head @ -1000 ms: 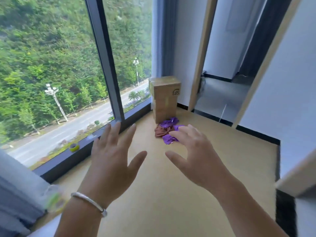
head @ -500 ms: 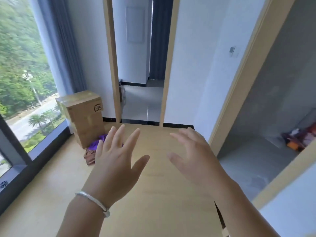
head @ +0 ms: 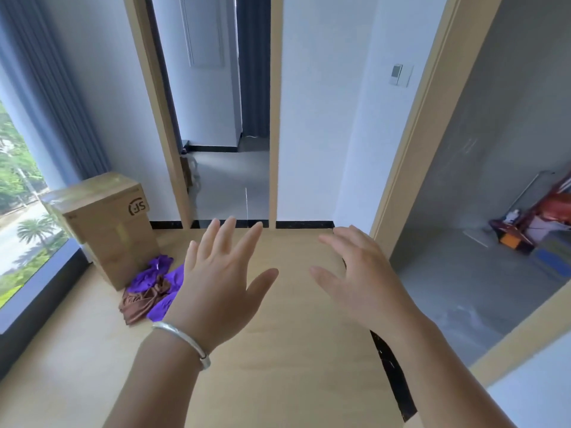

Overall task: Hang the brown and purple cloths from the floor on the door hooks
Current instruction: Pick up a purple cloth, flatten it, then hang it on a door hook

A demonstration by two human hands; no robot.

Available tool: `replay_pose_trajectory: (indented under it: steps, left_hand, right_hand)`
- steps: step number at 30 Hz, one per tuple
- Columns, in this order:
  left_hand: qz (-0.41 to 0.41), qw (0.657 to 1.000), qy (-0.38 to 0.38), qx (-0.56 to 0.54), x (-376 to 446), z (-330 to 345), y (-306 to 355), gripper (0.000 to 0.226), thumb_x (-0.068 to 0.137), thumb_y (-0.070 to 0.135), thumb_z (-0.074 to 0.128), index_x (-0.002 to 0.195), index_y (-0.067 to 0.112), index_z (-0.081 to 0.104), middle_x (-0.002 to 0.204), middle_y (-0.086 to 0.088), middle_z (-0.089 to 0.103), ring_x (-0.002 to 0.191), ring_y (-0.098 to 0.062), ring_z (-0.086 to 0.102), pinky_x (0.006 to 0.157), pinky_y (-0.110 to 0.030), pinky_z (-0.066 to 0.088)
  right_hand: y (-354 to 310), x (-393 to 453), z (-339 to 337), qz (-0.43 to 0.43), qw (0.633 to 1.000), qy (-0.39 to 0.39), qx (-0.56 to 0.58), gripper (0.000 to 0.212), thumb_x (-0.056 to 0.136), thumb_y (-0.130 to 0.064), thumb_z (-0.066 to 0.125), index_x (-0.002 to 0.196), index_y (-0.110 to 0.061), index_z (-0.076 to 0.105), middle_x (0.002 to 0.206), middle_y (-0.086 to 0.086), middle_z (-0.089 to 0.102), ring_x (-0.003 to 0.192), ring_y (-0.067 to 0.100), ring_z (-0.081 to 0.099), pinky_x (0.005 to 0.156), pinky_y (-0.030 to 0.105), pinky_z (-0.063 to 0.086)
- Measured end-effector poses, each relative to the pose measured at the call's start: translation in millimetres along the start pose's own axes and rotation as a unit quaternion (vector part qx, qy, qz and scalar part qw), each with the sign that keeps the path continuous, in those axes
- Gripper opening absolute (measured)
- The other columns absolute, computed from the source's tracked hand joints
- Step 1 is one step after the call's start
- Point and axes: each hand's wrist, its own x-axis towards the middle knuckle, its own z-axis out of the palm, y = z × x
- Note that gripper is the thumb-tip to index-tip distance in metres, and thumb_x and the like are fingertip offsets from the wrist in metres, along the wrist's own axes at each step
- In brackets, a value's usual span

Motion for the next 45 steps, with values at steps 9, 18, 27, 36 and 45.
replay_pose_trajectory:
  steps: [9, 18, 27, 36, 45]
  left_hand:
    - [-0.010, 0.999, -0.011, 0.030, 142, 42, 37, 0.066, 0.088, 0.068, 0.018, 0.148, 0.043, 0.004, 0.160, 0.005, -0.003, 0.145, -0.014, -0.017, 0.116, -0.040, -0.006]
    - [0.008, 0.999, -0.017, 0.039, 259, 89, 62, 0.068, 0.086, 0.073, 0.014, 0.147, 0.045, 0.001, 0.159, 0.007, -0.004, 0.145, -0.014, -0.018, 0.116, -0.042, -0.005]
    - [0.020, 0.999, -0.032, 0.014, 388, 138, 47, 0.070, 0.083, 0.075, 0.006, 0.147, 0.047, -0.003, 0.159, 0.008, -0.004, 0.144, -0.012, -0.019, 0.114, -0.039, -0.009]
    - [0.013, 0.999, -0.032, -0.030, 555, 164, 5, 0.070, 0.084, 0.071, 0.008, 0.148, 0.044, 0.002, 0.159, 0.009, -0.005, 0.144, -0.011, -0.018, 0.116, -0.039, -0.006]
    - [0.019, 0.998, -0.046, -0.038, 686, 192, -18, 0.068, 0.088, 0.068, 0.015, 0.148, 0.042, -0.002, 0.159, 0.010, -0.006, 0.145, -0.012, -0.017, 0.117, -0.040, -0.004]
  right_hand:
    - [94, 125, -6, 0.006, 1.000, 0.006, 0.024, 0.053, 0.090, -0.048, 0.055, 0.139, -0.032, 0.044, 0.144, -0.012, 0.038, 0.141, 0.008, 0.016, 0.107, 0.022, 0.016]
    - [170, 220, -9, 0.025, 0.999, 0.002, 0.031, 0.052, 0.090, -0.049, 0.054, 0.139, -0.035, 0.043, 0.151, -0.010, 0.032, 0.143, 0.005, 0.010, 0.118, 0.041, 0.016]
    - [219, 338, 21, 0.029, 0.999, -0.011, 0.009, 0.052, 0.090, -0.051, 0.053, 0.139, -0.037, 0.042, 0.151, -0.012, 0.029, 0.143, 0.004, 0.008, 0.118, 0.038, 0.014]
    - [255, 503, 47, 0.036, 0.999, -0.019, -0.016, 0.050, 0.091, -0.049, 0.052, 0.139, -0.038, 0.041, 0.151, -0.016, 0.027, 0.139, -0.004, 0.006, 0.115, 0.027, 0.016]
    - [300, 620, 74, 0.054, 0.998, -0.023, -0.007, 0.050, 0.090, -0.051, 0.052, 0.137, -0.041, 0.041, 0.150, -0.019, 0.026, 0.142, 0.000, 0.012, 0.112, 0.024, 0.021]
